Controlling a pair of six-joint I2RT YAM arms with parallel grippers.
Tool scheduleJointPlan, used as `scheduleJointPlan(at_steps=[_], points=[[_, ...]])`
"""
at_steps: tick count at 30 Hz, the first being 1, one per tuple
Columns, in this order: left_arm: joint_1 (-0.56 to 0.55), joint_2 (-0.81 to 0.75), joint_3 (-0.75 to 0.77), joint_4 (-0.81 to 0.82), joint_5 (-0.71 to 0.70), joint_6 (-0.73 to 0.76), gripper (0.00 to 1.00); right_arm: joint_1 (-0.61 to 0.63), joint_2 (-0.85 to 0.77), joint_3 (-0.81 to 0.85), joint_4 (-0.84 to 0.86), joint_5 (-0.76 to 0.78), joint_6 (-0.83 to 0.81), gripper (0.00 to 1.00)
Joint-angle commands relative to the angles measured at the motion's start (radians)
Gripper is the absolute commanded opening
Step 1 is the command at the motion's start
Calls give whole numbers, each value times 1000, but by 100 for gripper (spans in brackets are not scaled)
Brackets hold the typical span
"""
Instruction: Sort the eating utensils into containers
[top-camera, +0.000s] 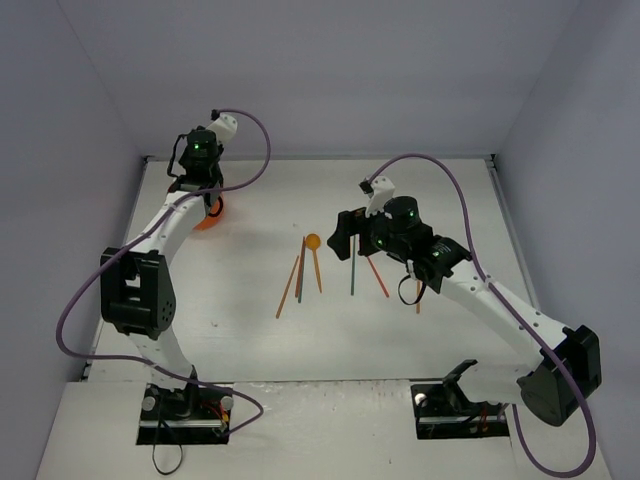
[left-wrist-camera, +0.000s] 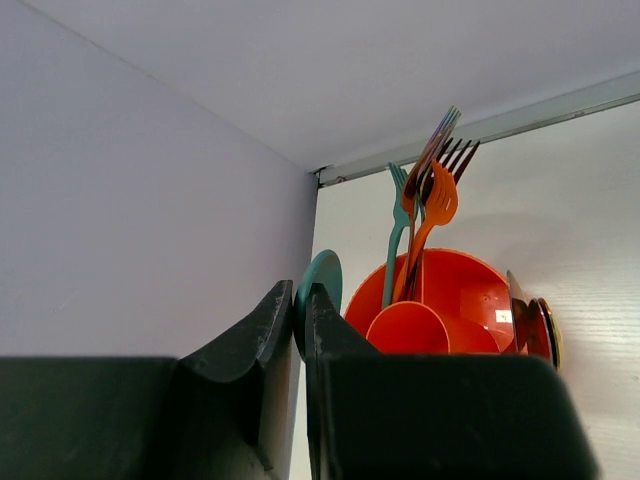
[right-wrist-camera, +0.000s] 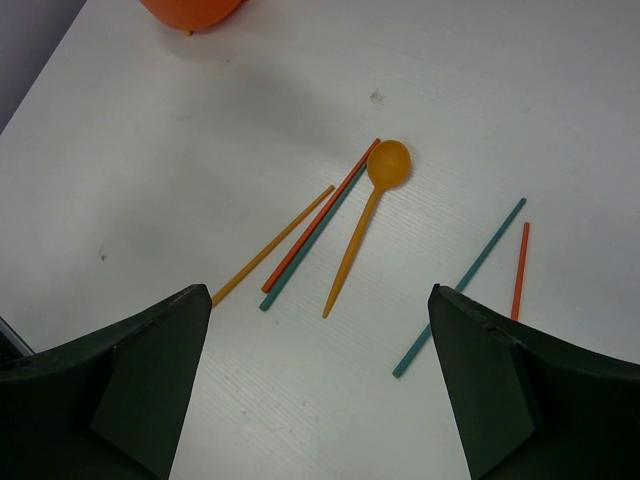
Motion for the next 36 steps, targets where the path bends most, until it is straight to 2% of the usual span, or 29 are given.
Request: scheduleJointPlan(at_steps=[1,8,17,27,34,36], points=[[7,-1,41,148,32,29,0,-12,-30,8,28,-12,-24,88],[5,56,-8,257,20,17,0,-20,-39,1,18,-23,-18,88],[-1,56,-78,262,16,7,3,-22,-34,-13,16,-30,-15,88],[-41,2,-151,258,-12,-22,24,-23,-23,-21,17,-45,-16,88],[-79,-73,-195,254,-19,-84,31,-23,-25,-30,17,-52,-12,88],[-96,-102,-208,249,-31,-125,37,-23,-25,-32,16,-52,-11,88]])
